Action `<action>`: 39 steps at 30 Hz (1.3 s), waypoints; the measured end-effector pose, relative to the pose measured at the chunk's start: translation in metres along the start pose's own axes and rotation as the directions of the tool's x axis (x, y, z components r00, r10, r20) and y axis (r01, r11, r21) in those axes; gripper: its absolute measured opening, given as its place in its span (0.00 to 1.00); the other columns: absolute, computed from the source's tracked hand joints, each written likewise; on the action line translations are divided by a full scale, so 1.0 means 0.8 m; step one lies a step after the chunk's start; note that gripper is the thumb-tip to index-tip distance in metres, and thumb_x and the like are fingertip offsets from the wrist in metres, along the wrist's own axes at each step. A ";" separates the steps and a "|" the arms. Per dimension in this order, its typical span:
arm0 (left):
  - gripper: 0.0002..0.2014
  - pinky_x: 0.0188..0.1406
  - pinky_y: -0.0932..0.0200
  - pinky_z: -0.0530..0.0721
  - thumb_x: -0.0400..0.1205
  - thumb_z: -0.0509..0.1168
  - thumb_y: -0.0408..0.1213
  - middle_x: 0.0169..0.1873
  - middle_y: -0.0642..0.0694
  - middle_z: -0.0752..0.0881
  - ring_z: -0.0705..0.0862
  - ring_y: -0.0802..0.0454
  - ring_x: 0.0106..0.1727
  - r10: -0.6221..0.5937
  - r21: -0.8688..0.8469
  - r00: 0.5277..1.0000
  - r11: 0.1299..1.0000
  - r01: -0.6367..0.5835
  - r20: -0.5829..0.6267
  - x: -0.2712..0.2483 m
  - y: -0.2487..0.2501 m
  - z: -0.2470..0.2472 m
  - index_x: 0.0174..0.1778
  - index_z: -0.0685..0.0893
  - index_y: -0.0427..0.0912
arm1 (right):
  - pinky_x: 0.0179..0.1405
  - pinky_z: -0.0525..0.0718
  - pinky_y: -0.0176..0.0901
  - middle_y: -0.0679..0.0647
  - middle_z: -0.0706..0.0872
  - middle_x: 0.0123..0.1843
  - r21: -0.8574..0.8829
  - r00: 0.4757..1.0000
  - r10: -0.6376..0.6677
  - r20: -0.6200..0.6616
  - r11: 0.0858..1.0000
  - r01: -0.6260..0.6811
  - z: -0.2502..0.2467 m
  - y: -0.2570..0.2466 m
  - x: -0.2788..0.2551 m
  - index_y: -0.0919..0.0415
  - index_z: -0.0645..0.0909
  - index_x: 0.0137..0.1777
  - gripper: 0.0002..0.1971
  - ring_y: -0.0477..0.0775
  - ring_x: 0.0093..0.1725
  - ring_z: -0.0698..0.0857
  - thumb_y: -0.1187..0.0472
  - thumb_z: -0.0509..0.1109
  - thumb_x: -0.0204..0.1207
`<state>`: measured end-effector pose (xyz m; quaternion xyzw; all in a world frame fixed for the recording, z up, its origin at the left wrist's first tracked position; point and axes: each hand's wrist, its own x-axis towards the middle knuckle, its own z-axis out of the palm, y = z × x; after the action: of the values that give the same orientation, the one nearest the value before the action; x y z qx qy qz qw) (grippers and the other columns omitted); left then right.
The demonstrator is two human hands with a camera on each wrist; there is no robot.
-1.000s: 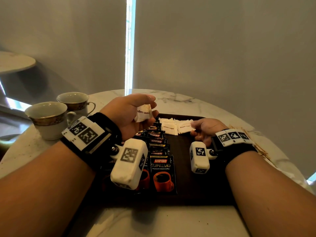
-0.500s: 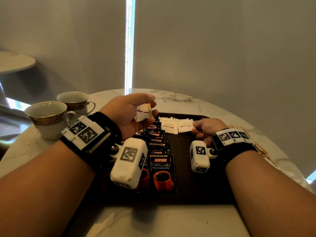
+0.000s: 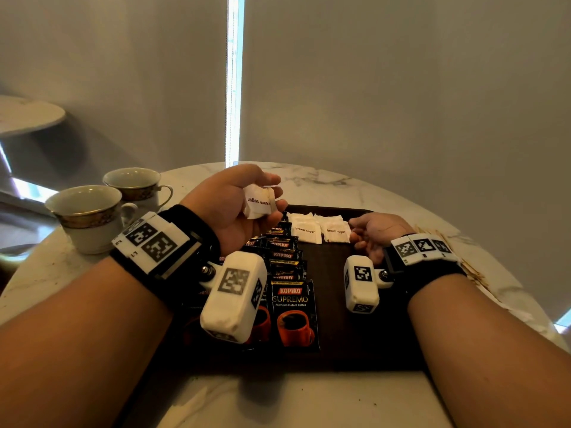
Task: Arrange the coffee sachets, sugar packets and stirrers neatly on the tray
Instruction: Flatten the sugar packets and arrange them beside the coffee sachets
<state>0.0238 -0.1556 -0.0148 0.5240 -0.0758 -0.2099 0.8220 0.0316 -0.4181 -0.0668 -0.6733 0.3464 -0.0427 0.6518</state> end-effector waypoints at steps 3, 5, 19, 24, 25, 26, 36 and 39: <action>0.11 0.28 0.57 0.86 0.82 0.59 0.32 0.51 0.36 0.82 0.88 0.44 0.41 0.010 -0.020 1.000 1.000 -0.010 -0.005 -0.002 0.000 0.000 0.54 0.85 0.34 | 0.19 0.69 0.35 0.56 0.79 0.32 -0.010 1.000 -0.009 0.000 1.000 0.009 -0.001 0.000 -0.003 0.66 0.79 0.47 0.07 0.48 0.25 0.74 0.62 0.66 0.84; 0.14 0.28 0.56 0.86 0.80 0.57 0.31 0.52 0.34 0.81 0.88 0.42 0.40 0.006 -0.039 1.000 0.999 -0.006 -0.001 -0.002 0.000 -0.001 0.54 0.85 0.33 | 0.15 0.69 0.34 0.56 0.78 0.33 0.024 0.999 -0.039 -0.016 0.999 0.039 0.001 0.000 -0.005 0.66 0.79 0.46 0.06 0.49 0.26 0.74 0.64 0.66 0.84; 0.14 0.36 0.46 0.91 0.84 0.63 0.24 0.60 0.34 0.86 0.92 0.38 0.48 -0.006 0.073 1.000 0.997 0.006 0.009 0.002 -0.002 -0.001 0.61 0.86 0.40 | 0.13 0.65 0.33 0.53 0.79 0.36 0.304 0.914 -0.314 0.257 0.924 0.232 0.024 -0.035 -0.091 0.61 0.80 0.49 0.07 0.46 0.24 0.76 0.57 0.70 0.82; 0.07 0.31 0.55 0.88 0.83 0.67 0.29 0.47 0.39 0.90 0.90 0.45 0.39 0.017 0.089 0.999 0.996 -0.021 0.040 0.002 -0.002 -0.001 0.54 0.85 0.43 | 0.17 0.63 0.33 0.52 0.80 0.36 0.232 0.811 -0.372 0.452 0.927 0.296 0.045 -0.029 -0.128 0.62 0.80 0.50 0.14 0.47 0.26 0.74 0.52 0.74 0.74; 0.06 0.32 0.55 0.87 0.82 0.67 0.30 0.46 0.40 0.90 0.89 0.45 0.40 0.028 0.091 0.999 0.995 -0.032 0.042 0.002 -0.002 -0.002 0.53 0.85 0.44 | 0.18 0.64 0.33 0.53 0.80 0.36 0.215 0.788 -0.372 0.491 0.928 0.304 0.047 -0.027 -0.130 0.62 0.80 0.52 0.16 0.47 0.27 0.75 0.52 0.76 0.70; 0.05 0.33 0.55 0.87 0.82 0.68 0.31 0.45 0.40 0.90 0.89 0.45 0.40 0.036 0.094 0.998 0.995 -0.040 0.044 0.003 -0.002 -0.003 0.52 0.84 0.43 | 0.19 0.66 0.33 0.53 0.82 0.37 0.195 0.771 -0.373 0.516 0.928 0.318 0.049 -0.026 -0.131 0.62 0.81 0.53 0.18 0.47 0.27 0.75 0.54 0.78 0.68; 0.05 0.32 0.51 0.89 0.83 0.68 0.32 0.48 0.37 0.90 0.90 0.42 0.42 0.026 0.114 0.998 0.993 -0.032 0.054 0.003 -0.002 -0.002 0.53 0.83 0.41 | 0.21 0.72 0.37 0.59 0.89 0.39 0.209 0.769 -0.439 0.466 0.898 0.386 0.054 -0.027 -0.136 0.62 0.78 0.44 0.05 0.52 0.28 0.83 0.70 0.67 0.80; 0.03 0.35 0.49 0.91 0.84 0.66 0.32 0.51 0.35 0.90 0.91 0.38 0.47 0.014 0.076 0.998 0.997 -0.018 0.056 0.002 -0.001 -0.001 0.52 0.84 0.41 | 0.22 0.75 0.37 0.58 0.90 0.38 0.269 0.789 -0.459 0.409 0.887 0.376 0.054 -0.028 -0.135 0.63 0.77 0.49 0.02 0.51 0.29 0.86 0.70 0.64 0.81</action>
<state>0.0252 -0.1560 -0.0160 0.5483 -0.1107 -0.2149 0.8006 -0.0189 -0.3268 -0.0102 -0.6645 0.0183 -0.0547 0.7451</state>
